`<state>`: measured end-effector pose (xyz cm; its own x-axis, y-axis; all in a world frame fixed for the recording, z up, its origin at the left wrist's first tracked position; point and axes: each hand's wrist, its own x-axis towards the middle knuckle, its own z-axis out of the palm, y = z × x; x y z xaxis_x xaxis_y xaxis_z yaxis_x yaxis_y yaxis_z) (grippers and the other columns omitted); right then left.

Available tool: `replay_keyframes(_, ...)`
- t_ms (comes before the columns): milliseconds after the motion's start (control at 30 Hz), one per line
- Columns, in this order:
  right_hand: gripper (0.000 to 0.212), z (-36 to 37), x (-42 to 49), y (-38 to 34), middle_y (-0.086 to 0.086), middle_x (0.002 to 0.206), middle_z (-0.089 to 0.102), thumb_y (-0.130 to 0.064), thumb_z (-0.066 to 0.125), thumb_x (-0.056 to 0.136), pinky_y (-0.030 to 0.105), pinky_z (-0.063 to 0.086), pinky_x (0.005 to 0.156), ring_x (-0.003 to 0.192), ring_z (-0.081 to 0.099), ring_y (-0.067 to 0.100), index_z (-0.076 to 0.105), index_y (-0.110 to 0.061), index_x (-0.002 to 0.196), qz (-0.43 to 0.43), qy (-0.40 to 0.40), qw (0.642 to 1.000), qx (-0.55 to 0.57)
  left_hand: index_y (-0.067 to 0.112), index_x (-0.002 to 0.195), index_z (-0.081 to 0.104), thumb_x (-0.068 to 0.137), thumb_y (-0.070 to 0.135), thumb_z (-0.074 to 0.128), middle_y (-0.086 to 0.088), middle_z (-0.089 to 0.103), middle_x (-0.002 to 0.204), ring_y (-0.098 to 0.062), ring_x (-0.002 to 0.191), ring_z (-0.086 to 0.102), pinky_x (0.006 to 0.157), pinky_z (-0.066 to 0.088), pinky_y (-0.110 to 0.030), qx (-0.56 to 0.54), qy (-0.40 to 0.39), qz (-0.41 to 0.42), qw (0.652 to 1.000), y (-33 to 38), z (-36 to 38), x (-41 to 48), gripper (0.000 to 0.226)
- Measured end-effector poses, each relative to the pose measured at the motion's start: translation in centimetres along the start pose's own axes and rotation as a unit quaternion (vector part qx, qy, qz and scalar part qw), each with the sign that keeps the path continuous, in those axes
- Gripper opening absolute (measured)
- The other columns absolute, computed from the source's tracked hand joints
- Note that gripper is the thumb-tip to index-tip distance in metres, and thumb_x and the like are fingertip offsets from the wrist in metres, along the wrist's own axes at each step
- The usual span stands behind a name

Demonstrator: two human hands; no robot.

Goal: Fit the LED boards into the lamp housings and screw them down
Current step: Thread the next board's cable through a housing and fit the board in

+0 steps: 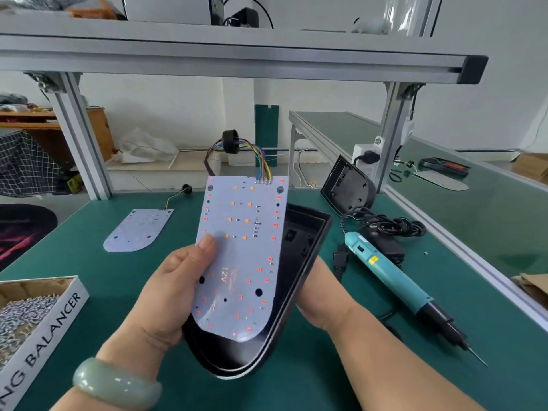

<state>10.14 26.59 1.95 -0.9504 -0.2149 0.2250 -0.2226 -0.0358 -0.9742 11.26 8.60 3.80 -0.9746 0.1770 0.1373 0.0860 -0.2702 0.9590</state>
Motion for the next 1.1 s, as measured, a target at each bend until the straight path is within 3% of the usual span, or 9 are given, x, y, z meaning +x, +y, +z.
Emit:
replay_keyframes(200, 0.034, -2.7, 1.0, -0.4, -0.010, 0.046, 0.040, -0.017, 0.054, 0.097, 0.031, 0.037, 0.077, 0.043, 0.041, 0.005, 0.042, -0.018, 0.065, 0.054, 0.269, 0.945, 0.176, 0.023, 0.100, 0.076, 0.055, 0.071, 0.073, -0.002, 0.074, 0.103, -0.015, 0.093, 0.070, 0.081, 0.056, -0.030, -0.056, 0.076, 0.051, 0.994, 1.3, -2.4, 0.6, 0.067)
replay_keyframes(400, 0.016, -2.6, 0.7, -0.3, 0.002, 0.086, 0.072, -0.020, 0.055, 0.093, 0.040, 0.033, 0.104, 0.100, 0.064, 0.025, 0.059, -0.025, 0.079, 0.149, 0.370, 0.913, 0.088, 0.016, 0.063, 0.075, 0.076, 0.050, 0.062, -0.004, 0.071, 0.062, -0.014, 0.050, 0.066, 0.047, 0.051, -0.018, 0.034, 0.000, 0.078, 0.996, 1.0, -1.9, -0.3, 0.038)
replay_keyframes(533, 0.022, -3.1, 0.4, -2.4, -0.017, 0.105, 0.029, -0.035, 0.049, 0.094, 0.037, 0.048, 0.087, 0.096, 0.024, 0.001, 0.048, -0.027, 0.074, 0.163, 0.353, 0.921, -0.010, 0.015, 0.074, 0.077, 0.048, 0.073, 0.078, -0.008, 0.074, 0.070, -0.019, 0.057, 0.069, 0.050, 0.054, -0.023, 0.064, -0.027, 0.081, 0.994, 1.8, -2.2, -0.4, 0.063)
replay_keyframes(600, 0.031, -3.4, 0.2, -3.8, -0.013, 0.056, 0.029, -0.040, 0.048, 0.092, 0.028, 0.035, 0.054, 0.055, 0.021, 0.002, 0.042, -0.021, 0.069, 0.123, 0.361, 0.921, -0.078, 0.016, 0.075, 0.077, 0.050, 0.073, 0.077, -0.006, 0.074, 0.071, -0.017, 0.057, 0.069, 0.050, 0.053, -0.021, 0.077, -0.028, 0.092, 0.992, 2.0, -2.3, -0.5, 0.062)
replay_keyframes(667, 0.044, -3.2, 0.0, -5.7, -0.022, 0.062, 0.038, -0.051, 0.047, 0.091, 0.034, 0.044, 0.062, 0.055, 0.052, 0.022, 0.061, -0.011, 0.079, 0.111, 0.336, 0.928, -0.119, 0.017, 0.075, 0.077, 0.057, 0.066, 0.077, -0.002, 0.074, 0.071, -0.015, 0.058, 0.068, 0.051, 0.052, -0.019, 0.089, -0.029, 0.100, 0.991, 2.2, -2.5, -0.6, 0.052)
replay_keyframes(700, 0.069, -3.3, -0.1, -6.8, 0.003, 0.110, 0.056, -0.064, 0.042, 0.087, 0.044, 0.049, 0.082, 0.100, 0.056, 0.032, 0.066, -0.001, 0.099, 0.126, 0.301, 0.935, -0.142, 0.017, 0.075, 0.077, 0.062, 0.060, 0.077, -0.001, 0.074, 0.072, -0.014, 0.059, 0.069, 0.052, 0.052, -0.019, 0.095, -0.034, 0.104, 0.989, 2.1, -2.6, -0.6, 0.045)
replay_keyframes(733, 0.095, -3.4, -0.2, -7.8, 0.017, 0.102, 0.068, -0.079, 0.033, 0.079, 0.052, 0.045, 0.093, 0.096, 0.062, 0.039, 0.061, 0.005, 0.112, 0.149, 0.253, 0.936, -0.196, 0.017, 0.075, 0.077, 0.066, 0.056, 0.075, 0.000, 0.074, 0.075, -0.012, 0.062, 0.069, 0.054, 0.053, -0.018, 0.107, -0.036, 0.109, 0.988, 2.3, -2.5, -0.7, 0.039)
replay_keyframes(867, 0.097, -4.4, -0.6, -11.2, 0.008, 0.056, 0.068, -0.087, 0.011, 0.070, 0.028, 0.043, 0.058, 0.057, 0.065, 0.021, 0.066, -0.007, 0.063, 0.201, 0.104, 0.809, -0.542, 0.014, 0.077, 0.076, 0.071, 0.045, 0.066, -0.001, 0.074, 0.089, -0.011, 0.075, 0.070, 0.063, 0.054, -0.019, 0.163, -0.038, 0.122, 0.978, 2.4, -2.8, -0.7, 0.033)
replay_keyframes(1100, 0.084, -2.9, 1.9, -12.8, 0.012, 0.061, 0.068, -0.079, 0.014, 0.084, 0.031, 0.056, 0.067, 0.050, 0.068, 0.021, 0.055, -0.008, 0.066, 0.270, -0.026, 0.736, -0.620, 0.007, 0.078, 0.076, 0.072, 0.048, 0.062, -0.001, 0.070, 0.106, -0.020, 0.093, 0.069, 0.073, 0.053, -0.029, 0.189, -0.057, 0.124, 0.973, 2.3, -2.7, -0.8, 0.043)
